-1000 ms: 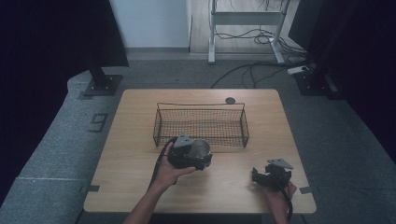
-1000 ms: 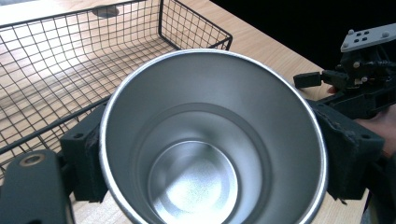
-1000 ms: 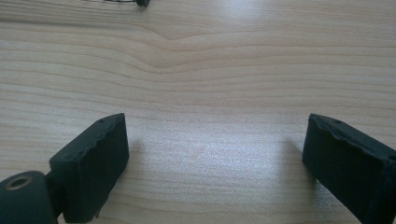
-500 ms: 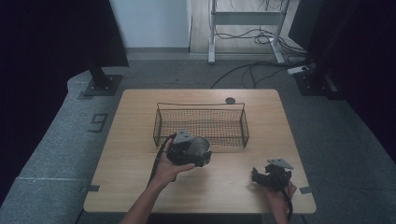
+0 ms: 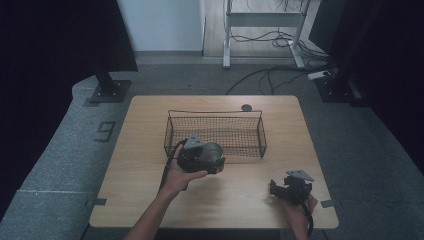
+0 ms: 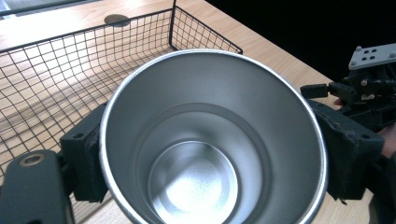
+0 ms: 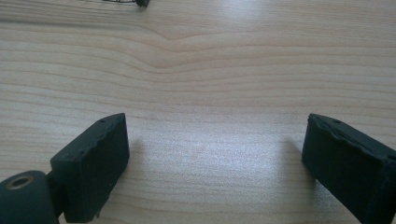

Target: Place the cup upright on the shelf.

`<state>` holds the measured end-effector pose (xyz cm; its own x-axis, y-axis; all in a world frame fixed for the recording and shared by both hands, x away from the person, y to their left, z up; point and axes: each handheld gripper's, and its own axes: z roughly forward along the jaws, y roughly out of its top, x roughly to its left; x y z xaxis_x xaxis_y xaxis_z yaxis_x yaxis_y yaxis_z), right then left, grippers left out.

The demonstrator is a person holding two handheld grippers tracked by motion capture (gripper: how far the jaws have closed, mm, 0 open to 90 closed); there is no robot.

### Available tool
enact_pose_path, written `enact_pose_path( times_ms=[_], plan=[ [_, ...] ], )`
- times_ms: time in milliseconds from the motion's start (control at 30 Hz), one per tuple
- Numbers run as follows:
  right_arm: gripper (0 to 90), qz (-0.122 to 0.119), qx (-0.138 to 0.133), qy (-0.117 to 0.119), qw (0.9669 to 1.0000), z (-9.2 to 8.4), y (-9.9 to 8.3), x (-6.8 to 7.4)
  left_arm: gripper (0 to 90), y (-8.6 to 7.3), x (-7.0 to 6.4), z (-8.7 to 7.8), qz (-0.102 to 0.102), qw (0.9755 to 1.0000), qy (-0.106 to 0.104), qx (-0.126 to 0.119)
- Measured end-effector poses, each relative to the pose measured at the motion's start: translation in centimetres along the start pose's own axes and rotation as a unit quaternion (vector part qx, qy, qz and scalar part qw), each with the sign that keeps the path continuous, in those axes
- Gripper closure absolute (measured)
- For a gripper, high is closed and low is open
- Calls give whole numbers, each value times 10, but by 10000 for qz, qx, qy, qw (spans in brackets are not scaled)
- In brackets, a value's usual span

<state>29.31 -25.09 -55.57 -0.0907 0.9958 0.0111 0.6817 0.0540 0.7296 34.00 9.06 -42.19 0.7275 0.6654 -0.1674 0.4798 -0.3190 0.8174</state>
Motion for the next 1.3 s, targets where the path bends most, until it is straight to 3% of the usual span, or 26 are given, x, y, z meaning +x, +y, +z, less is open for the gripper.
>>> enact_pose_path(
  times_ms=[367,700,1300],
  plan=[
    [76,4,8,-1,10000,0,0,0,145,12,6,-4,18,10000,12,-40],
    [78,2,-6,-6,10000,0,0,0,145,20,12,4,94,9999,42,25],
    [77,-4,-4,-6,10000,0,0,0,145,30,29,1,-76,9999,138,-61]
  ],
)
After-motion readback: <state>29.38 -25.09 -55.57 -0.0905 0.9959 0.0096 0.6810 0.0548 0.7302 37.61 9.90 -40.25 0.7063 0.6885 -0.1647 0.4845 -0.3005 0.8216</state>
